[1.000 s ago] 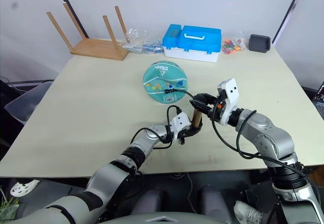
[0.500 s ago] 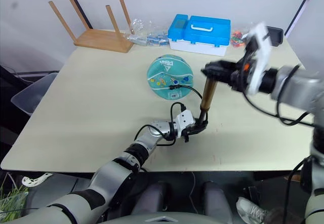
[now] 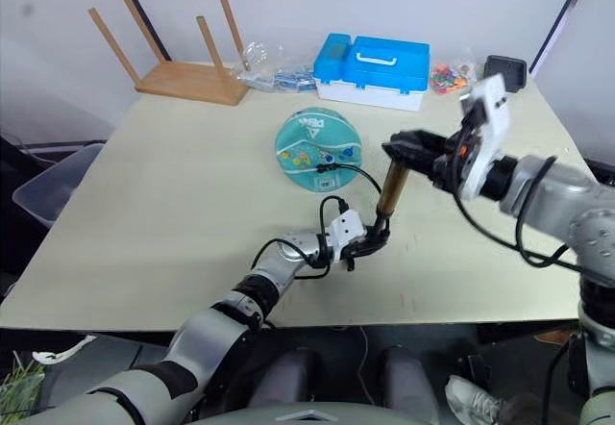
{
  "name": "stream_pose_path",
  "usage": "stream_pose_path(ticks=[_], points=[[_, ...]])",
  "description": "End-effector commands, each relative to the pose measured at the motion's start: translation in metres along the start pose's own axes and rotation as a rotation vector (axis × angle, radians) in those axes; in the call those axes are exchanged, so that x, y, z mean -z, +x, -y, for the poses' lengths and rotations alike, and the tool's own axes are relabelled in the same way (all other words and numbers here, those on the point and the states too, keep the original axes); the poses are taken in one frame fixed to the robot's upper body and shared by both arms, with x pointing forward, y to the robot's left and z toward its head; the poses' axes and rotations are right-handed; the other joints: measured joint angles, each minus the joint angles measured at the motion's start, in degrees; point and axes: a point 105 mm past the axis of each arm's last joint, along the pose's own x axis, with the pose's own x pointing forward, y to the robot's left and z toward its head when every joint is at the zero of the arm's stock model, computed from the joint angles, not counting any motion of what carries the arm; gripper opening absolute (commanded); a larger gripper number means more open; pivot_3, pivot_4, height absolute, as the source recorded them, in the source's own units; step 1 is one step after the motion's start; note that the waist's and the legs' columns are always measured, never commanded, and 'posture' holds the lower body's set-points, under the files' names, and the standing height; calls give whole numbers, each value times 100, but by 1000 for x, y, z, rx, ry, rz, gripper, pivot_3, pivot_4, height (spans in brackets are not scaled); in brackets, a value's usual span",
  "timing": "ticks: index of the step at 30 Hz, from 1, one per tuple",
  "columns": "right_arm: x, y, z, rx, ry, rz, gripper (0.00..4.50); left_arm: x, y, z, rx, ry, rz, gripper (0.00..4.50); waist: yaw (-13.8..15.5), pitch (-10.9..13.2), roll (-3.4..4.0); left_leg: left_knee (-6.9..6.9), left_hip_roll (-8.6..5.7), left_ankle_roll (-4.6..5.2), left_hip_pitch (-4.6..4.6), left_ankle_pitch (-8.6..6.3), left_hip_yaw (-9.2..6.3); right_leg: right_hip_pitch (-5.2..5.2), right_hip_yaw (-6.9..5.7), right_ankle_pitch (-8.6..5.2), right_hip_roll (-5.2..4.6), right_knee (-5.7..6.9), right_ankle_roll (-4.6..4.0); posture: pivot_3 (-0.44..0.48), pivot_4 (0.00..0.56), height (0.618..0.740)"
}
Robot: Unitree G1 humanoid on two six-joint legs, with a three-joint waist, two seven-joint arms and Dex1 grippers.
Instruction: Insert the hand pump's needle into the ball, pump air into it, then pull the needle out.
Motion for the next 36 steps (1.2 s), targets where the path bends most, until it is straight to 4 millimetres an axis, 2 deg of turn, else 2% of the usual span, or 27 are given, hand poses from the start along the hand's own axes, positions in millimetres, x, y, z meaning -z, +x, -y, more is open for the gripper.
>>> stream_pose_path(ticks=[1, 3, 5, 8, 10, 13, 15, 18, 19, 20, 23, 28, 30, 32, 36], points=[[97, 8, 26, 118, 51, -289, 1630, 53, -15, 24, 54, -104, -180, 1090, -4, -29, -10, 0, 5, 0, 7, 0, -5, 8, -4, -1, 4, 0, -1, 0, 150, 740], [127, 12, 25, 113, 58, -345, 1630, 53, -14, 24, 52, -104, -180, 1090, -8, -66, -21, -2, 9, -1, 18, 0, -10, 18, -9, -4, 10, -1, -6, 0, 150, 740], [144, 15, 26, 114, 70, -369, 1630, 53, -14, 24, 51, -105, -180, 1090, -9, -76, -28, -11, 11, -1, 35, -1, -14, 32, -13, -10, 11, -2, -16, 0, 150, 740], [156, 21, 29, 130, 81, -372, 1630, 52, -14, 24, 52, -104, -177, 1090, -15, -88, -24, -36, 13, -3, 87, -2, -9, 70, -11, -19, 10, -8, -28, 0, 150, 740], [151, 23, 31, 131, 70, -352, 1630, 52, -14, 25, 54, -104, -177, 1090, -16, -107, -29, -43, 17, -3, 99, -2, -12, 72, -15, -22, 13, -7, -29, 0, 150, 740], [118, 25, 32, 126, 36, -262, 1630, 52, -14, 24, 53, -105, -178, 1090, -16, -107, -24, -43, 22, -3, 100, -2, -20, 72, -20, -23, 20, -7, -31, 0, 150, 740], [80, 21, 32, 122, -3, -169, 1630, 53, -15, 24, 53, -106, -184, 1090, -12, -99, -14, -43, 22, -3, 97, -2, -23, 71, -21, -23, 21, -7, -31, 0, 150, 740], [38, 14, 28, 114, -38, -77, 1630, 54, -15, 24, 56, -105, -188, 1090, 7, -63, 5, -43, 17, -3, 83, -1, -22, 65, -20, -21, 16, -6, -29, 0, 150, 740], [20, 11, 24, 107, -56, -45, 1630, 54, -15, 24, 56, -105, -189, 1090, 10, -51, 14, -43, 16, -3, 80, -1, -22, 64, -20, -21, 15, -7, -29, 0, 150, 740], [-6, 5, 19, 94, -83, 9, 1630, 54, -15, 24, 57, -106, -190, 1090, 24, -30, 29, -43, 15, -3, 76, -1, -22, 61, -20, -21, 10, -7, -29, 0, 150, 740], [-60, -12, 5, 66, -146, 110, 1630, 54, -15, 24, 60, -105, -191, 1090, 37, -4, 53, -38, -1, -3, 27, 0, -25, 23, -23, -18, -4, -7, -26, 0, 150, 740], [-124, -40, -11, 44, -196, 215, 1630, 53, -14, 24, 64, -105, -188, 1090, 65, 80, 72, -13, -25, -2, -42, 1, -30, -36, -21, 3, -19, 6, -42, 0, 150, 740], [-135, -44, -17, 38, -200, 220, 1630, 53, -14, 24, 64, -106, -188, 1090, 65, 95, 81, -4, -24, -2, -51, 1, -31, -38, -25, 3, -21, 5, -40, 0, 150, 740], [-133, -43, -18, 45, -220, 181, 1630, 52, -13, 24, 63, -107, -187, 1090, 59, 99, 74, 21, -24, -1, -88, 1, -34, -59, -41, 7, -23, 5, -34, 0, 150, 740], [-86, -22, -7, 27, -123, 57, 1630, 52, -12, 26, 64, -109, -178, 1090, 55, 93, 69, 31, -23, -1, -103, 1, -32, -64, -49, 8, -23, 7, -34, 0, 150, 740]])
